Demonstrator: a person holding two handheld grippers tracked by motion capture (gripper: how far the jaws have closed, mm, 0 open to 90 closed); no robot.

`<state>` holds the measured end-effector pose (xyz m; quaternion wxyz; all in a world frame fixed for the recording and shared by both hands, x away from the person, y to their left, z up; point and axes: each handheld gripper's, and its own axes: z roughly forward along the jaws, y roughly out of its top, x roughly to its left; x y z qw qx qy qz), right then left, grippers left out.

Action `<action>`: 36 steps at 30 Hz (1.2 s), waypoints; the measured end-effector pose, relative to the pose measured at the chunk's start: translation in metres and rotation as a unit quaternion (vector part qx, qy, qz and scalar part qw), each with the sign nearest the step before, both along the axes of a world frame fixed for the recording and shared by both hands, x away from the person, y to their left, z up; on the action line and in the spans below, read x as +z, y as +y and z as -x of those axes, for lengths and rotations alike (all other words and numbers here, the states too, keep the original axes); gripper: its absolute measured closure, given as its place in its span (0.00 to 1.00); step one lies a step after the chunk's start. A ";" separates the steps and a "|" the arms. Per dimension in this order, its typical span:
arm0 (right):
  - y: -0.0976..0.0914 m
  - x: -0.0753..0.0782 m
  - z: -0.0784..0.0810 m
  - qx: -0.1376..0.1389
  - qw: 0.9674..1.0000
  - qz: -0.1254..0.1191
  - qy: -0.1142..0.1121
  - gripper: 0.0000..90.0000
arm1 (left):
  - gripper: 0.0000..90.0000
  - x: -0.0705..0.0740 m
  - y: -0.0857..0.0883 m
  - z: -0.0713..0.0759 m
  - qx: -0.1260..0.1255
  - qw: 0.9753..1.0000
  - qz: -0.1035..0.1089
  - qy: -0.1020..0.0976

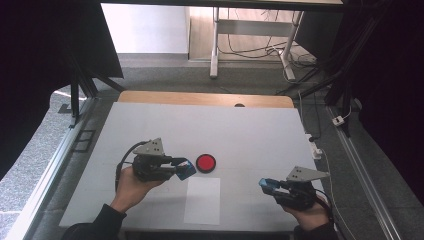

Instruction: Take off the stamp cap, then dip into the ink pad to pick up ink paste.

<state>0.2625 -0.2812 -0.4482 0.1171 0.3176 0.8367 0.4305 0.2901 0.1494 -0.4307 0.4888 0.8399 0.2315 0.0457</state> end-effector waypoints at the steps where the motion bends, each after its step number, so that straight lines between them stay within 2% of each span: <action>1: -0.004 0.000 0.001 -0.011 1.000 -0.002 0.004 0.76 | 0.78 0.000 0.000 0.000 0.000 1.000 0.000 0.000; 5: -0.011 -0.001 0.003 -0.028 1.000 -0.003 0.010 0.76 | 0.78 0.001 0.001 -0.001 0.002 1.000 0.000 -0.001; 11: -0.018 -0.002 0.006 -0.039 0.999 -0.002 0.010 0.76 | 0.78 0.001 0.001 -0.002 0.006 1.000 -0.001 0.001; 16: -0.024 -0.005 0.008 -0.046 0.999 -0.004 0.021 0.76 | 0.78 0.000 0.001 -0.004 0.008 1.000 0.000 0.004; 30: -0.026 -0.008 0.008 -0.050 0.998 -0.008 0.030 0.76 | 0.78 0.001 -0.002 -0.011 0.015 1.000 0.001 0.011; 36: -0.026 -0.008 0.009 -0.041 0.999 -0.005 0.028 0.76 | 0.78 0.000 -0.006 -0.016 0.019 1.000 -0.003 0.015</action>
